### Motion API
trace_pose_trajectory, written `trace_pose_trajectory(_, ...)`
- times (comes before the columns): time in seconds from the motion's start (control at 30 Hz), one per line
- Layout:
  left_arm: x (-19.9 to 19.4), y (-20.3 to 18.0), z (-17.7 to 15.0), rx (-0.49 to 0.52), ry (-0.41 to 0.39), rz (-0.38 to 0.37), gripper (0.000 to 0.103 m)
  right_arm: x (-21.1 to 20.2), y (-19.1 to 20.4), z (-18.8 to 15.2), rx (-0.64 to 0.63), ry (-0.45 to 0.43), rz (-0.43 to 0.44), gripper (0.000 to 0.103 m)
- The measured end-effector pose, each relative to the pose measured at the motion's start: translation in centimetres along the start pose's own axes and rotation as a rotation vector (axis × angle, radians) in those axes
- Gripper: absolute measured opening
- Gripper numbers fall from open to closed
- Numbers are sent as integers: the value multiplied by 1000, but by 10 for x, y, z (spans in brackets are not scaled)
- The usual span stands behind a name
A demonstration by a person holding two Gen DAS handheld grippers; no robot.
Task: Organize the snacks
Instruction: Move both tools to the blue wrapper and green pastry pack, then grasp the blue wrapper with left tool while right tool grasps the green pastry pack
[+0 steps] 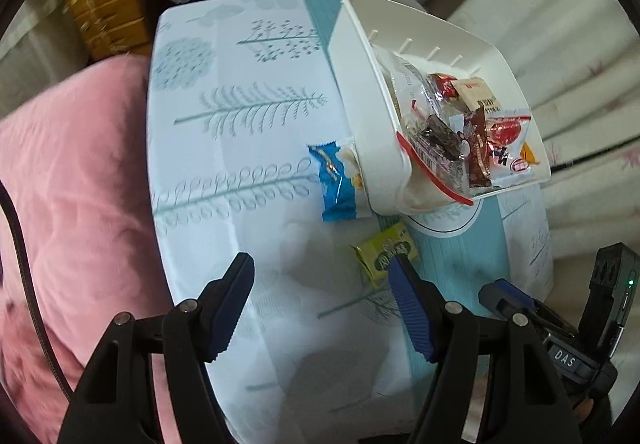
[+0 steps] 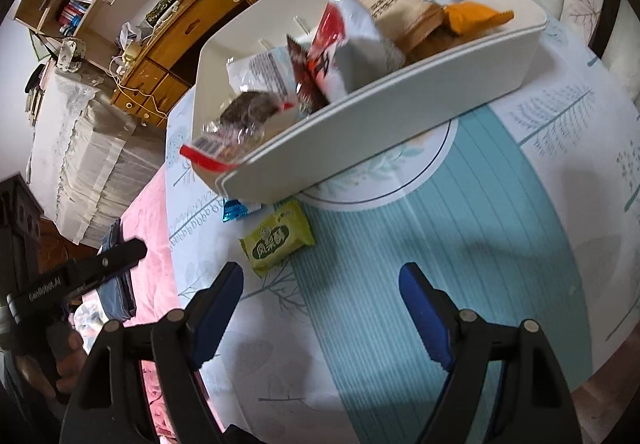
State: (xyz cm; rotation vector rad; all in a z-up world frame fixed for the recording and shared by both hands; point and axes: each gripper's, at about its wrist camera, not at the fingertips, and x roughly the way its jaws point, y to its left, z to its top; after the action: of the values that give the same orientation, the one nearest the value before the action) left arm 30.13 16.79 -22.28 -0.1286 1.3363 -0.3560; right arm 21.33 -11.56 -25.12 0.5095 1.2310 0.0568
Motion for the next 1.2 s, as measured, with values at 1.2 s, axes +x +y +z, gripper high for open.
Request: trace_pose_trajectory(1.2, 107, -19, 52, 457, -109, -82, 67, 85, 74, -32, -570, -204, -174, 81)
